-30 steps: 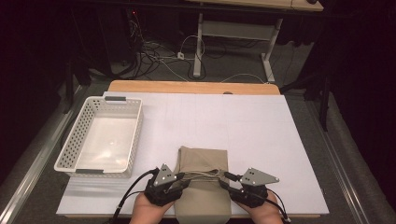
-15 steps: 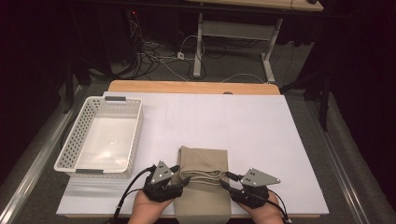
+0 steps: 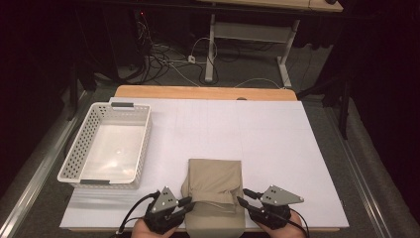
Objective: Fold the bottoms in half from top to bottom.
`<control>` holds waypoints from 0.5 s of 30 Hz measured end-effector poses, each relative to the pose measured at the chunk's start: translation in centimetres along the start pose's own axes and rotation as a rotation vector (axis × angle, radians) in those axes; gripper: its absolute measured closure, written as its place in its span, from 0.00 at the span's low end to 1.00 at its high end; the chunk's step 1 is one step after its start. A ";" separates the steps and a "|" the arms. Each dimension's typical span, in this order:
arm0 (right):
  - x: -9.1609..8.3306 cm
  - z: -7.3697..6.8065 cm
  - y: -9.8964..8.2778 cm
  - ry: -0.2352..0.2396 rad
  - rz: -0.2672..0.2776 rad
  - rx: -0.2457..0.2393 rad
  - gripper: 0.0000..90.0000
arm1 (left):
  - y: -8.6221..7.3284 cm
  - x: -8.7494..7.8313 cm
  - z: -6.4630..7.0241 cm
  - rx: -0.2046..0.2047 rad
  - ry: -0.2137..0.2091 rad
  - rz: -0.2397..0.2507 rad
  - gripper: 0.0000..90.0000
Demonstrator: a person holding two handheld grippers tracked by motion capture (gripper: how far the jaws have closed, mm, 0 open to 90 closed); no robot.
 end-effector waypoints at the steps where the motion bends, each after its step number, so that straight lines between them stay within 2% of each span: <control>1: -0.2 -0.1 0.0 0.001 0.000 0.000 0.73 | -0.2 0.1 0.6 0.010 -0.006 -0.011 0.81; 4: -0.4 -0.1 0.1 0.003 0.009 -0.001 0.74 | -0.7 0.2 1.6 0.028 -0.013 -0.029 0.81; 6: -0.4 -0.1 0.3 0.001 0.017 0.007 0.76 | -0.6 0.2 1.7 0.024 -0.009 -0.022 0.74; 8: -0.3 -0.2 0.6 0.009 0.024 0.013 0.83 | -0.2 0.0 1.3 0.016 0.006 0.016 0.63; 10: 0.1 -0.3 1.3 0.013 0.038 0.023 0.86 | 0.6 -0.4 1.1 0.030 0.006 0.065 0.63; 12: 0.7 -0.6 2.0 0.015 0.051 0.034 0.85 | 1.3 -0.6 0.6 0.032 0.021 0.094 0.63; 14: 1.7 -1.0 1.8 0.018 0.025 0.028 0.83 | 2.0 -0.3 -0.2 0.014 0.027 0.128 0.63; 15: 2.3 -1.1 1.4 0.020 -0.003 0.029 0.82 | 2.1 0.1 -0.6 0.003 0.031 0.119 0.63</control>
Point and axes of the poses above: each handheld gripper's, and its own axes: x roughly forward along the jaws, y roughly out of its top, z roughly to its right, the point moved 9 cm from there along x, roughly forward along the jaws, and after that the axes turned 10 degrees about -y, right-handed, at the moved point
